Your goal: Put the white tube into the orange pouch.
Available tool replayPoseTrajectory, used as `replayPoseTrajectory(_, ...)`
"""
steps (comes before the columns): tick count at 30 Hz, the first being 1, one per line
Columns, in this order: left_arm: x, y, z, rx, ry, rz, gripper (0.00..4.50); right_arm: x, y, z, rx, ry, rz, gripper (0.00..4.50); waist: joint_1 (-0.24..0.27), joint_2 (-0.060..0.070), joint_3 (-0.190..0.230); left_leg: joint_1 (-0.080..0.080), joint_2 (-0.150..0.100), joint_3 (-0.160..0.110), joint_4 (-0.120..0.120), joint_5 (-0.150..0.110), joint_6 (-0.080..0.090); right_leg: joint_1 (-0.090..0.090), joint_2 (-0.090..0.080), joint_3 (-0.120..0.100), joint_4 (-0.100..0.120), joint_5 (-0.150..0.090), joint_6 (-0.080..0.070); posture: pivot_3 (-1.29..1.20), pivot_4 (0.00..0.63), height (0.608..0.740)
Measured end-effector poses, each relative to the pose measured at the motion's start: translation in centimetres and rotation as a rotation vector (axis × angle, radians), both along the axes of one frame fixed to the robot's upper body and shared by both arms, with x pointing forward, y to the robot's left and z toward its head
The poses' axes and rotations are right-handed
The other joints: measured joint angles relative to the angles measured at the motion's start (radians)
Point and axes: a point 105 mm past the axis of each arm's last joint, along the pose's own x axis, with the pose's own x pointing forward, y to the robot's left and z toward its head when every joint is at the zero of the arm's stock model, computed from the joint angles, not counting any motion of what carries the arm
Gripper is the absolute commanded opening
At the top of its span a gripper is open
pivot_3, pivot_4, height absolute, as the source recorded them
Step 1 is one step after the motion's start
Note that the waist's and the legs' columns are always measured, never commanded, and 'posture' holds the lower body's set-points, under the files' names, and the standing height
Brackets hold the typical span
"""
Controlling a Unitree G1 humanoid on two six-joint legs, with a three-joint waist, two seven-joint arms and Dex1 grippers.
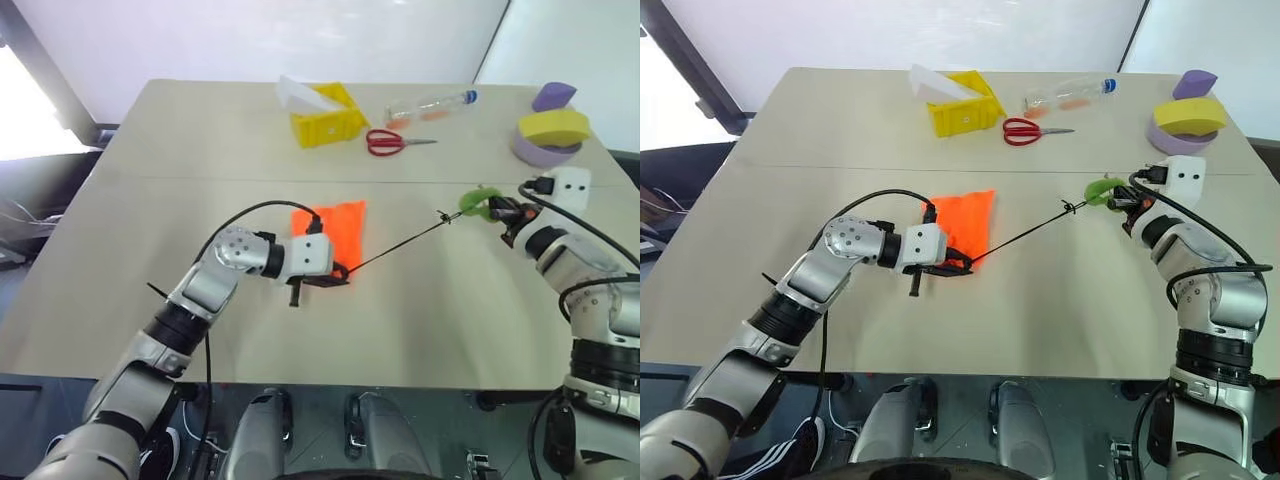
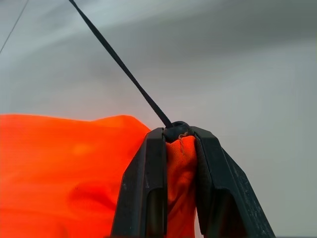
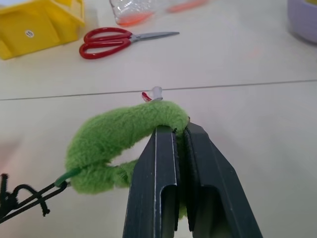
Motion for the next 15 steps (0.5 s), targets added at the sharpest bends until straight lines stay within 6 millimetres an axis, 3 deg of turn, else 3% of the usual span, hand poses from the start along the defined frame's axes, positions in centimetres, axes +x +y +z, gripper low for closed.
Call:
replayPoseTrajectory(13, -0.06, 0.34, 0.01, -0.020, -0.002, 0.006, 0.18, 0.24, 0.16, -0.59, -0.013, 0.021, 0.009, 0.00, 0.000, 0.000, 0.000, 0.000, 0.000, 0.000, 0.000, 0.000, 0.000, 0.000, 0.000, 0.000, 0.000, 0.000, 0.000, 0.00, 0.150, 0.740)
replayPoseTrajectory(15, -0.08, 0.24, -0.21, -0.036, 0.044, 0.022, 1.25, 0.10, 0.26, -0.71, -0.035, 0.024, 0.022, 0.76, 0.001, 0.000, 0.000, 0.000, 0.000, 0.000, 0.000, 0.000, 0.000, 0.000, 0.000, 0.000, 0.000, 0.000, 0.000, 0.00, 0.150, 0.740)
